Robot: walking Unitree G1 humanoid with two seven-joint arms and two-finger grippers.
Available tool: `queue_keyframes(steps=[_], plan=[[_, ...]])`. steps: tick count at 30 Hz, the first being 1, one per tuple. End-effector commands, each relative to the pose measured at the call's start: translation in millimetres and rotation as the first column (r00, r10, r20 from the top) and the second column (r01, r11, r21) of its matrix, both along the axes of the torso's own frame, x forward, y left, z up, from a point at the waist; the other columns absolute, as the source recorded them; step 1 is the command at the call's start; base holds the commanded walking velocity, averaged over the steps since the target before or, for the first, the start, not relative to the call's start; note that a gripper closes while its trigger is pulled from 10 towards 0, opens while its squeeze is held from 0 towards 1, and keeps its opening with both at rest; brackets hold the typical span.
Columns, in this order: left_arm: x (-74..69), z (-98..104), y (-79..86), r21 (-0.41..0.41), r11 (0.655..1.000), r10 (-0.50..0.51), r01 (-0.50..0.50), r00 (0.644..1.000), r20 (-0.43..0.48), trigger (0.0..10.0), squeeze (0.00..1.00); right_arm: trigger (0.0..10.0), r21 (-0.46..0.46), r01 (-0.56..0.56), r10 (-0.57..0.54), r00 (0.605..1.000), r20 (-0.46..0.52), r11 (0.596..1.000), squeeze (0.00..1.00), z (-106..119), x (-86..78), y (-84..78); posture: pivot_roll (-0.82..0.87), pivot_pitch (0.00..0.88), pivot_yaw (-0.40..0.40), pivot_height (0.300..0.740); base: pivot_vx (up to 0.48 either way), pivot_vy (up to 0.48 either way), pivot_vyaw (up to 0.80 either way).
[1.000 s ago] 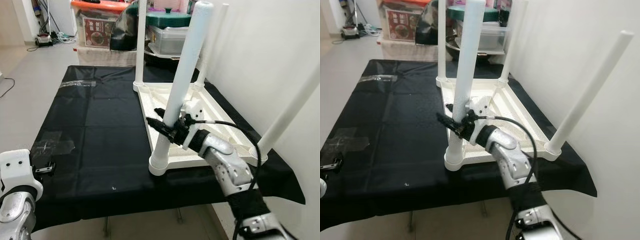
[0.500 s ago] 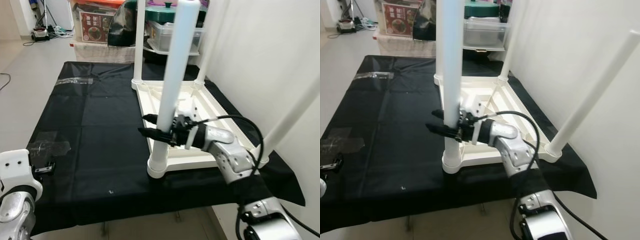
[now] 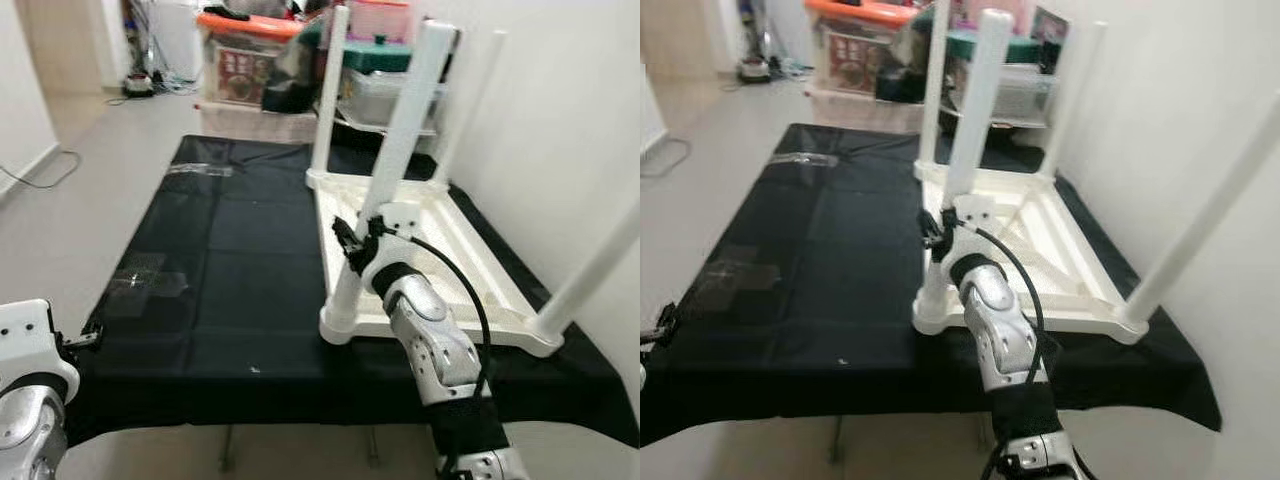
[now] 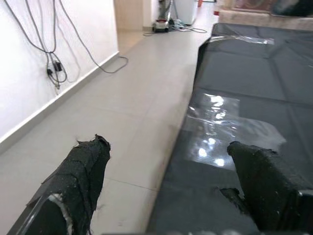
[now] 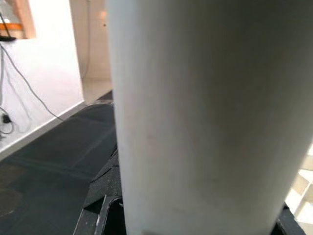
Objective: Building children table
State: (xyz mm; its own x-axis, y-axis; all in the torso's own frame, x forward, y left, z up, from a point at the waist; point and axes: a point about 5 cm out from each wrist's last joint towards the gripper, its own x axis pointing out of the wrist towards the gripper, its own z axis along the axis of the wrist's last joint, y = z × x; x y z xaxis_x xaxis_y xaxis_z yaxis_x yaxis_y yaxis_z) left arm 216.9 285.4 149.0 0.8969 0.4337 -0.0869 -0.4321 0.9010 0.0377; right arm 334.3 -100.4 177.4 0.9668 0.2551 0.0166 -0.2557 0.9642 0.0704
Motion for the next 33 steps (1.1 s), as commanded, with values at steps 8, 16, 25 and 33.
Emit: queue_keyframes(steps=[8, 16, 25, 33], plan=[[13.4, -1, -4.9, -0.013, 0.999, -0.039, 0.039, 0.999, -0.007, 10.0, 0.0, 10.0, -0.138, 0.103, -0.133, 0.964, -0.232, 0.985, 0.0, -45, 0.0, -9.6, 0.08, 0.0, -0.079, 0.74, 0.0, 0.0, 0.0], [12.9, 0, 0.0, -0.008, 0.999, -0.038, 0.038, 0.999, -0.006, 10.0, 0.0, 10.0, -0.109, 0.148, -0.171, 0.956, -0.24, 0.983, 0.0, -32, -1.3, -10.8, 0.08, 0.0, -0.083, 0.74, 0.0, 0.0, 0.0], [17.2, 0, -3.3, -0.004, 0.999, -0.049, 0.049, 0.999, -0.006, 10.0, 0.0, 10.0, -0.094, 0.164, -0.182, 0.955, -0.233, 0.982, 0.0, -23, -3.5, -11.6, 0.06, 0.0, -0.077, 0.74, 0.0, 0.0, 0.0], [19.3, -1, -6.5, 0.001, 0.998, -0.057, 0.057, 0.998, -0.003, 10.0, 0.0, 10.0, -0.087, 0.171, -0.187, 0.955, -0.232, 0.981, 0.0, -21, -5.3, -11.8, 0.06, 0.0, -0.078, 0.74, 0.0, 0.0, 0.0]])
